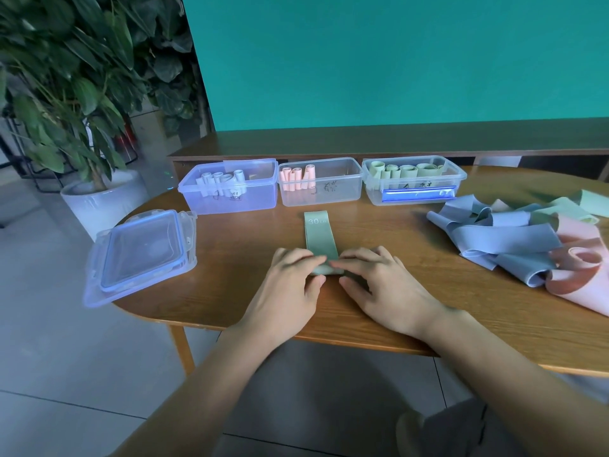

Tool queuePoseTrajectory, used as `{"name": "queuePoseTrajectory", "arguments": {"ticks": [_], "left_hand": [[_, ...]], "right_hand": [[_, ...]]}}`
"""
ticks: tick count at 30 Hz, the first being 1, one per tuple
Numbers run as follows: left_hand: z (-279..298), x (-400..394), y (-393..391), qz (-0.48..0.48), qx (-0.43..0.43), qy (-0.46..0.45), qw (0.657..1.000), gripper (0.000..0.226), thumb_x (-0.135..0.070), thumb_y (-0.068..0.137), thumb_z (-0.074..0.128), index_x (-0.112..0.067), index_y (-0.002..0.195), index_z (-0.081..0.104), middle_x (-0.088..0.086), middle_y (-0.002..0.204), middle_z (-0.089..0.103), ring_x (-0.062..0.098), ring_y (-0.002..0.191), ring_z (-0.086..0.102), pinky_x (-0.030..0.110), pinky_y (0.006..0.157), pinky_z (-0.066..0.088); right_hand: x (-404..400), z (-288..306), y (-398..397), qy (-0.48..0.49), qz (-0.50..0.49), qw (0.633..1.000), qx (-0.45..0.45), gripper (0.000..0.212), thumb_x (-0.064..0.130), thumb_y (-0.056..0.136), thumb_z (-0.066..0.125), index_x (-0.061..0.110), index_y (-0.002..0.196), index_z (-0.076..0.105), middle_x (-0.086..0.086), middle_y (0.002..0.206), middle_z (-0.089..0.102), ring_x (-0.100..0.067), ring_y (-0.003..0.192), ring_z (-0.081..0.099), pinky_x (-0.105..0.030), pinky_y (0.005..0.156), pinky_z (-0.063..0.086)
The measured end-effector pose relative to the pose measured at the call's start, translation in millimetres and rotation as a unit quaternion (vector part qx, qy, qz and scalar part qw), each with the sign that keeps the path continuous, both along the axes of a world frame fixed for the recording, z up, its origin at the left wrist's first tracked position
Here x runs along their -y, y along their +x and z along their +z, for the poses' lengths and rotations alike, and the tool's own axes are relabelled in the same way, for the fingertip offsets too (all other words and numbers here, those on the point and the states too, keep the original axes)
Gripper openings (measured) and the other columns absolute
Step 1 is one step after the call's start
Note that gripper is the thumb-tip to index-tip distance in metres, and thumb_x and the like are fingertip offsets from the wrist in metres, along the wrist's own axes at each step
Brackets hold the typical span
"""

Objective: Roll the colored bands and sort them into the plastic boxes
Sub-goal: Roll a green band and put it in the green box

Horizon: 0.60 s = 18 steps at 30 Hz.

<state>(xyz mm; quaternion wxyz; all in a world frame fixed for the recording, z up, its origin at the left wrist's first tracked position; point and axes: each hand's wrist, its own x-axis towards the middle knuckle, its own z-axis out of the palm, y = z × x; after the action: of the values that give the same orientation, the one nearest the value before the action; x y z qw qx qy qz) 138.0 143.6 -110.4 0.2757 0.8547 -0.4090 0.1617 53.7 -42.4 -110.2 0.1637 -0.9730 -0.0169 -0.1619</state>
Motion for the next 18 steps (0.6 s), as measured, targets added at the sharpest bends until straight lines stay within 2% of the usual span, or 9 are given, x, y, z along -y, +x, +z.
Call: {"name": "queuePoseTrajectory", "arguments": {"ticks": [2,6,9,12,15,18], "left_hand": [[2,-1,-1,0.003,-0.003,-0.009,1.0,0.031,-0.022,0.094,0.067,-0.017,0.124,0.069,-0.008,0.118,0.063,0.012,0.116,0.047,0.011,0.101,0.029],[3,2,3,0.006,-0.001,-0.008,1.0,0.027,-0.026,0.096,0.064,-0.02,0.121,0.07,-0.011,0.116,0.064,0.01,0.114,0.048,0.018,0.099,0.037],[2,3,10,0.007,0.004,0.002,1.0,0.027,-0.026,0.097,0.062,-0.021,0.122,0.07,-0.011,0.119,0.065,0.013,0.115,0.048,0.025,0.1,0.042],[1,5,16,0.009,0.006,0.005,1.0,0.028,-0.027,0.098,0.059,-0.021,0.123,0.071,-0.01,0.12,0.065,0.013,0.115,0.048,0.025,0.099,0.043],[2,8,18,0.014,0.025,0.0,1.0,0.026,-0.025,0.098,0.06,-0.02,0.12,0.073,-0.009,0.115,0.067,0.015,0.112,0.049,0.029,0.097,0.047],[3,10,20,0.013,0.05,-0.032,0.998,0.019,-0.023,0.095,0.065,-0.019,0.109,0.077,-0.012,0.104,0.067,0.012,0.103,0.051,0.029,0.087,0.051]], "right_hand": [[3,0,4,0.011,0.005,1.0,-0.003,0.039,0.041,0.103,0.046,0.043,0.141,0.053,0.019,0.14,0.048,-0.017,0.117,0.042,-0.041,0.104,0.038],[7,-2,9,0.04,0.021,0.999,0.016,0.036,0.04,0.102,0.048,0.039,0.135,0.059,0.016,0.134,0.054,-0.015,0.114,0.045,-0.044,0.103,0.041],[8,-3,8,0.048,0.029,0.996,0.064,0.032,0.032,0.101,0.055,0.031,0.131,0.066,0.014,0.128,0.06,-0.011,0.108,0.048,-0.036,0.101,0.045],[7,-1,9,0.033,0.032,0.997,0.066,0.03,0.032,0.101,0.056,0.029,0.128,0.069,0.014,0.127,0.06,-0.009,0.108,0.049,-0.031,0.1,0.044],[9,0,13,0.028,0.025,0.998,0.043,0.034,0.037,0.1,0.053,0.031,0.131,0.065,0.015,0.131,0.058,-0.011,0.11,0.049,-0.038,0.101,0.045],[12,1,19,0.018,0.027,0.999,0.027,0.039,0.042,0.099,0.05,0.033,0.134,0.062,0.014,0.135,0.057,-0.014,0.114,0.049,-0.043,0.101,0.045]]}}
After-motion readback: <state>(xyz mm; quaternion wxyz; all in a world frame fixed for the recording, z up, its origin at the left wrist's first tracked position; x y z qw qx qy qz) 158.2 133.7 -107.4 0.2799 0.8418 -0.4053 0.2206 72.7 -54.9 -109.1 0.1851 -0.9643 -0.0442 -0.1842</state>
